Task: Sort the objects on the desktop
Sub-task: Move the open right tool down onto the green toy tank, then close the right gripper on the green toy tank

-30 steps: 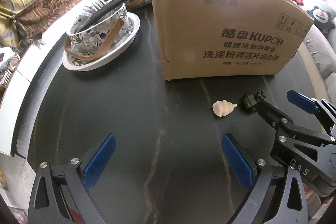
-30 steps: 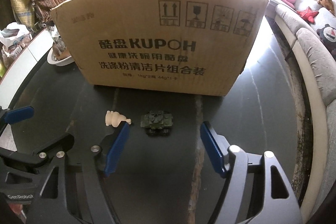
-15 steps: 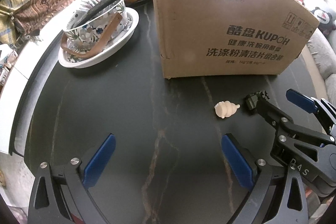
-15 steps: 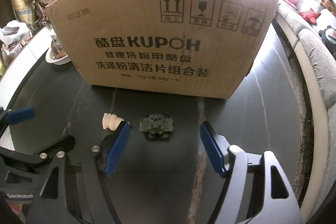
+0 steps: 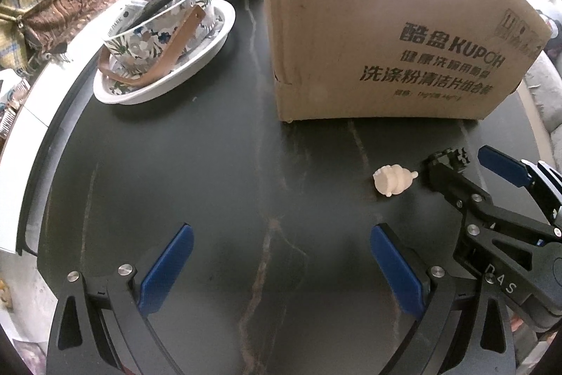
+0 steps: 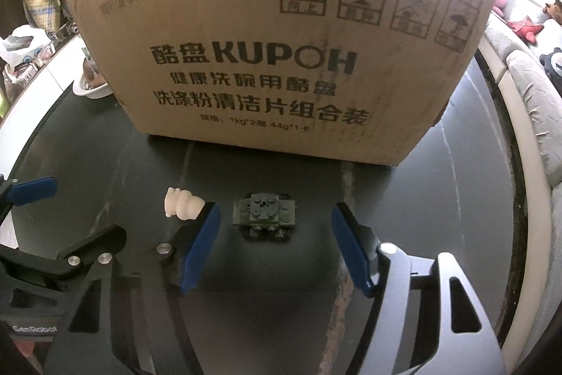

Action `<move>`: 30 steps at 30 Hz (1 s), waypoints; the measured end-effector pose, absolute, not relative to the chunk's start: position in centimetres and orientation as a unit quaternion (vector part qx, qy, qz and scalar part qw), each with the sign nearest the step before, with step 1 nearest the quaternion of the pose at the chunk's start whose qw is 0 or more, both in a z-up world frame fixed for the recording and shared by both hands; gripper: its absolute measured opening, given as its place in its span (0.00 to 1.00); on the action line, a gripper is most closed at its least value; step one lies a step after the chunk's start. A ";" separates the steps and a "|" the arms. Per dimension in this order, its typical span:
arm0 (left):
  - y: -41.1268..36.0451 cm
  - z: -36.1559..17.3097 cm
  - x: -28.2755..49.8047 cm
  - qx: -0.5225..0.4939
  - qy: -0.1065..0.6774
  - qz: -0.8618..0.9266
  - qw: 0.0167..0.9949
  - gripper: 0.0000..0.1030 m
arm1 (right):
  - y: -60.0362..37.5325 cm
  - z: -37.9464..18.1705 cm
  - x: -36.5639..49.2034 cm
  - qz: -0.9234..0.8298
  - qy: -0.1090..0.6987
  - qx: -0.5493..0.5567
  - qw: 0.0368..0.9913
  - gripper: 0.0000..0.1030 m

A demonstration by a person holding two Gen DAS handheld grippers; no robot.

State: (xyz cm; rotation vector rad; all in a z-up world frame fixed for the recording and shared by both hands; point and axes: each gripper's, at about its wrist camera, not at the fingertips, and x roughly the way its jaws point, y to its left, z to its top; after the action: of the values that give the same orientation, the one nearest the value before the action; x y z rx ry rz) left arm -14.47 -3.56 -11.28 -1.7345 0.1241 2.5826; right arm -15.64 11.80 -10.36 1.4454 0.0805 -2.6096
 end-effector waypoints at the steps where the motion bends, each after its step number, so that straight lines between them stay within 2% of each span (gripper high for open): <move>1: -3.6 -11.4 -14.5 -0.558 0.040 0.829 0.014 0.96 | 11.8 -10.4 -15.7 -0.871 0.028 0.484 0.079 0.61; 11: -3.4 -12.1 -15.0 -0.564 0.047 0.824 0.011 0.96 | 11.8 -10.9 -16.1 -0.865 0.028 0.492 0.088 0.52; 17: -3.3 -12.4 -15.1 -0.569 0.048 0.821 0.011 0.96 | 11.7 -11.0 -15.9 -0.864 0.025 0.493 0.094 0.37; 30: -2.9 -11.0 -14.7 -0.557 0.039 0.829 0.029 0.96 | 12.2 -9.8 -15.1 -0.869 0.017 0.486 0.089 0.36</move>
State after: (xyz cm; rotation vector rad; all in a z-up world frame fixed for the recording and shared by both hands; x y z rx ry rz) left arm -14.72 -2.86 -11.02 -1.7185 0.1207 2.5572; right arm -15.14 12.19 -9.84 1.4454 0.0492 -2.5866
